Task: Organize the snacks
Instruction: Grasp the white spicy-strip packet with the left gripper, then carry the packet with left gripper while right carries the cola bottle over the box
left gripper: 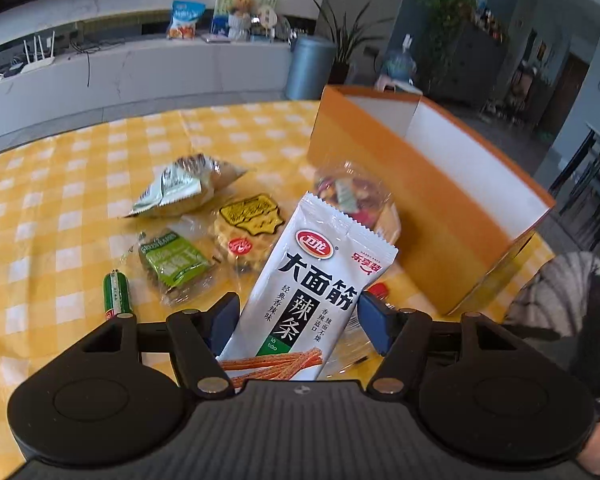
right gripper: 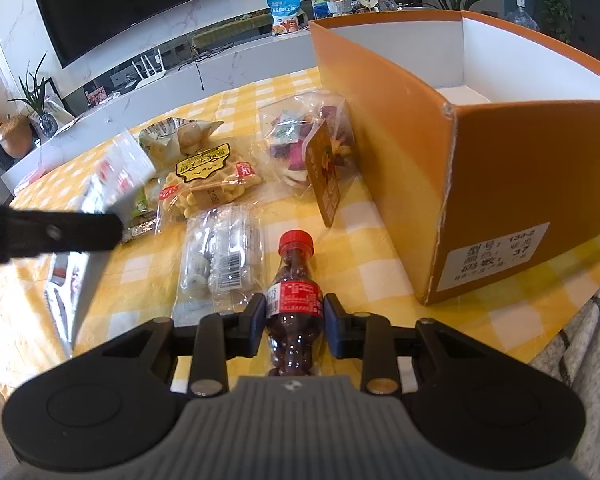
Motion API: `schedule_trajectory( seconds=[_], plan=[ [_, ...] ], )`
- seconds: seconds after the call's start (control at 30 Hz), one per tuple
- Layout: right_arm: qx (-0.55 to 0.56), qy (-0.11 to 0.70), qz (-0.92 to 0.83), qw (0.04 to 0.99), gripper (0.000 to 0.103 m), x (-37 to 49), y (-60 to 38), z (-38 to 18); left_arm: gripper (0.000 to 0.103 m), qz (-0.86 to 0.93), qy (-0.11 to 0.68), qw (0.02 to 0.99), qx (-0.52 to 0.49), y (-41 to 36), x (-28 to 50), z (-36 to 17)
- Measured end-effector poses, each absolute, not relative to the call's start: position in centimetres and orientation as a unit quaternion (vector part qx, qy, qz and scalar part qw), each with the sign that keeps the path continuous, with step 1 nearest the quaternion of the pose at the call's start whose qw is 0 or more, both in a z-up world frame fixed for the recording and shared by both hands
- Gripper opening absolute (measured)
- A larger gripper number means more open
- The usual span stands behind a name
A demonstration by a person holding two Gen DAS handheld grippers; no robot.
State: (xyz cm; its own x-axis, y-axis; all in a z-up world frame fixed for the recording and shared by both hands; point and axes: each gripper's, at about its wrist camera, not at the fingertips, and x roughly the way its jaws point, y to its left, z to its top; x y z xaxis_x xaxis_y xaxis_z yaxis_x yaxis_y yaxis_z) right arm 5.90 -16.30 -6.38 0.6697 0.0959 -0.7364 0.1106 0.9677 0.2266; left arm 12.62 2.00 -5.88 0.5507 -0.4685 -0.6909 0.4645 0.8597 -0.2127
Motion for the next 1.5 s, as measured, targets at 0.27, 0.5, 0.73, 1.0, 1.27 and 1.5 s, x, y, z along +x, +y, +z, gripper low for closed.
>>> schedule_trajectory(
  seconds=[0.27, 0.5, 0.73, 1.0, 1.27, 1.5],
  plan=[
    [0.116, 0.409, -0.007, 0.905, 0.030, 6.3, -16.1, -6.4, 0.075, -0.274, 0.367, 0.888, -0.038, 2.3, 11.6, -4.7],
    [0.101, 0.408, -0.013, 0.907, 0.030, 6.6, -15.6, -6.4, 0.074, -0.272, 0.369, 0.887, -0.062, 2.7, 11.1, -5.0],
    [0.102, 0.373, -0.012, 0.922, 0.030, 5.7, -15.7, -5.4, 0.074, -0.264, 0.350, 0.892, -0.107, 3.5, 10.3, -3.9],
    [0.107, 0.316, 0.029, 0.942, 0.030, 3.5, -16.4, -1.7, 0.074, -0.266, 0.326, 0.894, -0.151, 3.5, 10.0, -2.2],
    [0.131, 0.236, 0.038, 0.962, 0.030, 0.8, -20.3, 3.4, 0.074, -0.290, 0.295, 0.896, -0.159, 2.2, 10.3, 0.0],
    [0.160, 0.190, -0.024, 0.968, 0.030, -0.1, -27.1, 6.4, 0.074, -0.303, 0.287, 0.893, -0.167, -1.0, 11.8, 0.9]
  ],
)
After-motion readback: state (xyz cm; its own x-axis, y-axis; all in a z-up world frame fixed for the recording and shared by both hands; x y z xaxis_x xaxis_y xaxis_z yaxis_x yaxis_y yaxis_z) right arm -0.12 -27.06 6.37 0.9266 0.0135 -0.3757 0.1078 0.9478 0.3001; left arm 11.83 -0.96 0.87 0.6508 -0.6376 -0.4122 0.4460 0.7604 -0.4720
